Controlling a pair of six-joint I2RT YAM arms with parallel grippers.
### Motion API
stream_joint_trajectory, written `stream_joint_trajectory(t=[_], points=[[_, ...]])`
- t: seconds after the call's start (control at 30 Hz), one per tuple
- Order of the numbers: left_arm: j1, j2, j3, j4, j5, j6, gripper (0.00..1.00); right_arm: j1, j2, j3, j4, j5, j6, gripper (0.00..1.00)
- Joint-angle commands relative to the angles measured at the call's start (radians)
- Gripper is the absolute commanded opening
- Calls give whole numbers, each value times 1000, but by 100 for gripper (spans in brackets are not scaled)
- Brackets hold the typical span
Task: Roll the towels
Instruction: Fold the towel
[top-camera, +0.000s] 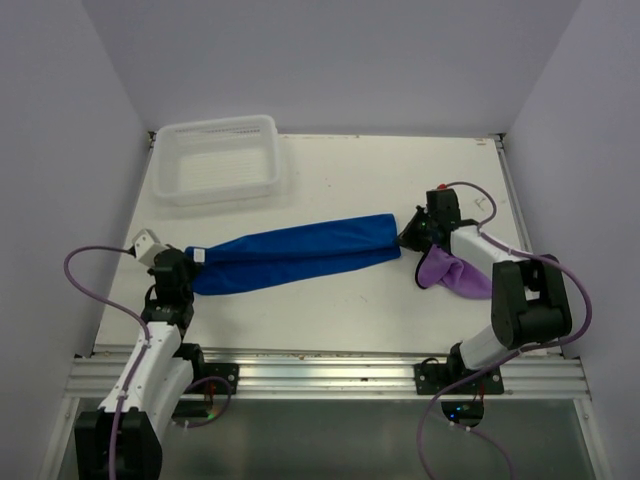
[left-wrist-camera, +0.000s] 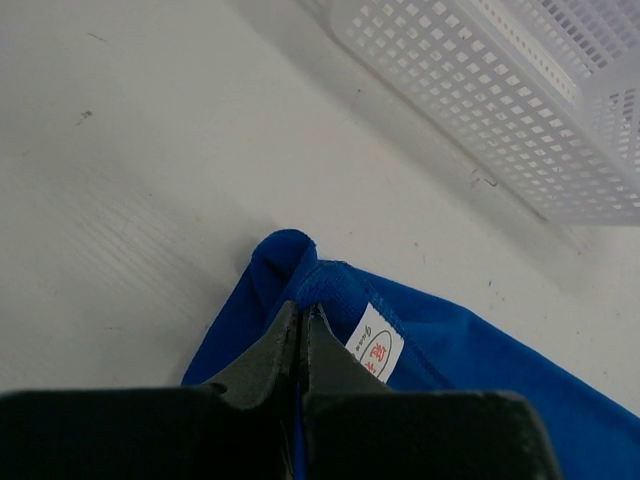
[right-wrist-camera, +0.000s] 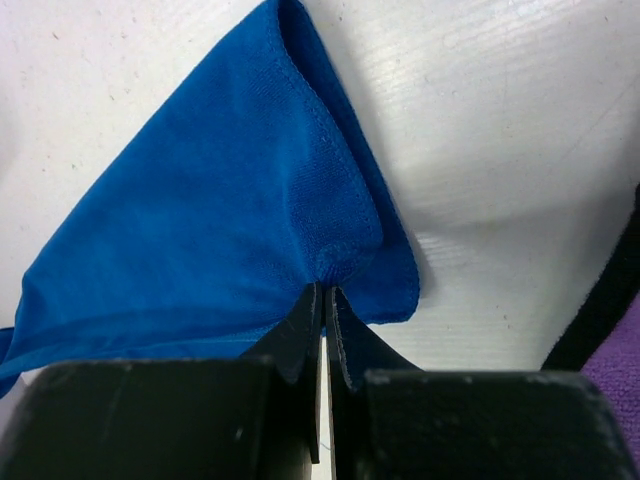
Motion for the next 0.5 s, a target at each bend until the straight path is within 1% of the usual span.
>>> stream_joint_trajectory(t=[0.0,0.13,0.2,0.23,0.27,0.33,0.37,0.47], points=[[9,-24,-23,16,0,16,0,-5,-40,-10,36,19,-19,0],[9,-55,-42,9,11,19,0,-4,-41,-12,22,14,-27,2],[9,-64,-46,5,9,21,0,-4,-45,-22,21,11,-27,8],[9,-73,-51,3,9,22,0,-4,-48,-26,11,11,-27,11],[9,-75,-51,3,11,30,0,-4,-57,-27,5,11,-25,21],[9,-82,-56,8,23,47,0,-4,-78,-33,-7,17,-24,32],[11,-84,-56,6,24,48,0,-4,-104,-32,-18,22,-27,40],[9,-98,-66,5,26,52,0,-2,-136,-9,-68,40,-34,45]])
